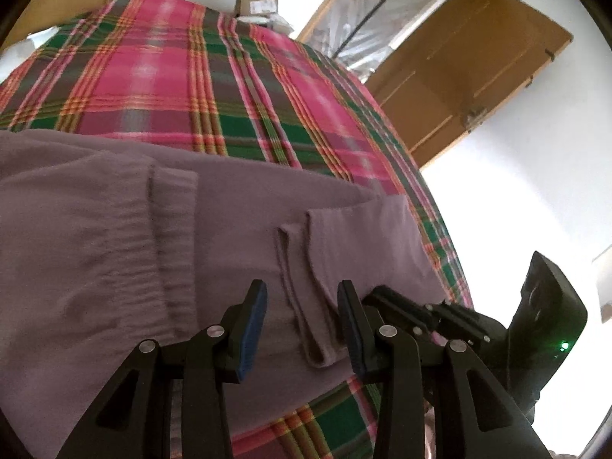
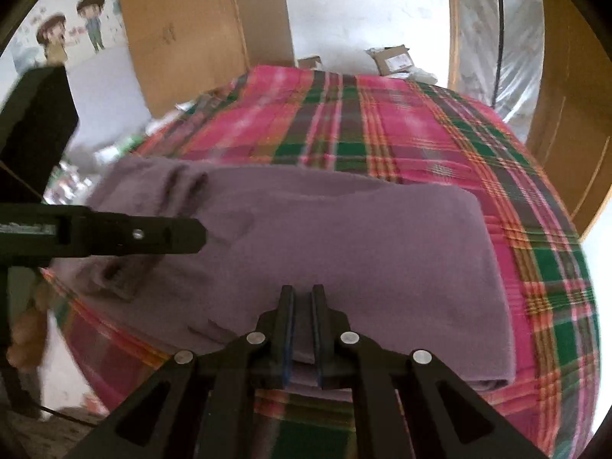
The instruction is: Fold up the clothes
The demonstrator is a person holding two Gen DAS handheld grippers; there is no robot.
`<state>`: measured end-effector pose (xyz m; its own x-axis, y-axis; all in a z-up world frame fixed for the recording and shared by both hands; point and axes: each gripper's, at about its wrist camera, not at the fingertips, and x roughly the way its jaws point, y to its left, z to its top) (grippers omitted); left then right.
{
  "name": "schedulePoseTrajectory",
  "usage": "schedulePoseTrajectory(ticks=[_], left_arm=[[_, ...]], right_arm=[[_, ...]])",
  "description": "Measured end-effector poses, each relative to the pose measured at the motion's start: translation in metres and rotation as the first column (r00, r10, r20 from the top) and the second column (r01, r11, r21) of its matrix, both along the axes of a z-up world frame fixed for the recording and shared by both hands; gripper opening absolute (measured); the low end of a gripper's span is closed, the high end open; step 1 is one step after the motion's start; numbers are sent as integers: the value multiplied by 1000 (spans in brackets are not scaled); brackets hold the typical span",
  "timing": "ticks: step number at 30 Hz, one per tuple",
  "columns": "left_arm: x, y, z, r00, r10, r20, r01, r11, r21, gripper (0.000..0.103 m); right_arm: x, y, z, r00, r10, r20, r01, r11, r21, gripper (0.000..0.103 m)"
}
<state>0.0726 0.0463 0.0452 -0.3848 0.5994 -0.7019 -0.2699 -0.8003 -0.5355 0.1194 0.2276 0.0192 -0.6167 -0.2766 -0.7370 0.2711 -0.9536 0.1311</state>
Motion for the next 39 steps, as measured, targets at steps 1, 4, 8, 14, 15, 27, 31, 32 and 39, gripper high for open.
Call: schedulePoseTrajectory(ticks=[1, 4, 8, 14, 15, 27, 31, 32, 39], left_arm=[[0, -4, 1, 1000, 7, -3, -7, 1000, 5, 40], [1, -15, 5, 999, 30, -13, -29, 999, 18, 40], [0, -31, 9, 998, 65, -21, -65, 998, 22, 40], [4, -59, 11, 992, 118, -36, -118, 993, 19, 40], [5, -66, 11, 990, 137, -34, -136, 991, 17, 40], [22, -169, 16, 923, 382, -57, -384, 923, -30, 40], [24, -199, 8, 893, 450, -33, -451, 892, -31, 40], [24, -206, 5, 885, 465, -29, -466, 884, -32, 40], [23, -237, -18, 863, 503, 34, -501, 863, -62, 40]], right_arm=[[0, -5, 0, 1000, 15, -2, -15, 1000, -4, 8], [3, -19, -1, 998, 56, -1, -56, 998, -11, 8], [4, -28, -2, 999, 50, 4, -50, 999, 13, 8], [10, -41, -4, 997, 73, 8, -73, 997, 32, 8], [10, -42, -4, 997, 70, 11, -71, 997, 40, 8], [11, -103, 38, 965, 240, -106, -241, 970, 1, 13], [10, -146, 32, 934, 344, -99, -345, 939, 11, 20], [11, -158, 30, 925, 368, -95, -369, 929, 16, 20], [22, -223, 13, 832, 547, -94, -546, 837, 31, 37]])
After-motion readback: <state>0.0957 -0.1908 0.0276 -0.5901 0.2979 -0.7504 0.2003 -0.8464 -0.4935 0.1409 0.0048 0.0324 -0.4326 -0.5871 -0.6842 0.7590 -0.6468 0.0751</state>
